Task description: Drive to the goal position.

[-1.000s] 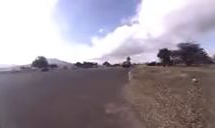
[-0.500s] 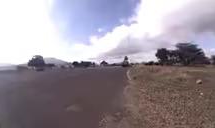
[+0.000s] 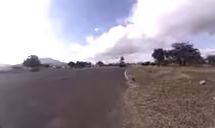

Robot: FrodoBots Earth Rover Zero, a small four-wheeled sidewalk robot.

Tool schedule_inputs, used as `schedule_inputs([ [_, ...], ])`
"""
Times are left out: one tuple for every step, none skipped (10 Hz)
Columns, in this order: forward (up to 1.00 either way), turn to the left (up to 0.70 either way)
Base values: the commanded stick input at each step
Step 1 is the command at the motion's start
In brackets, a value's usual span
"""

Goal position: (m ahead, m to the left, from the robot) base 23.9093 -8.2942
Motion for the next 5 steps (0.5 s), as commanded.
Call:
schedule_inputs([
  [0.87, -0.34],
  [0.89, -0.35],
  [0.88, -0.34],
  [0.90, -0.35],
  [0.87, -0.16],
])
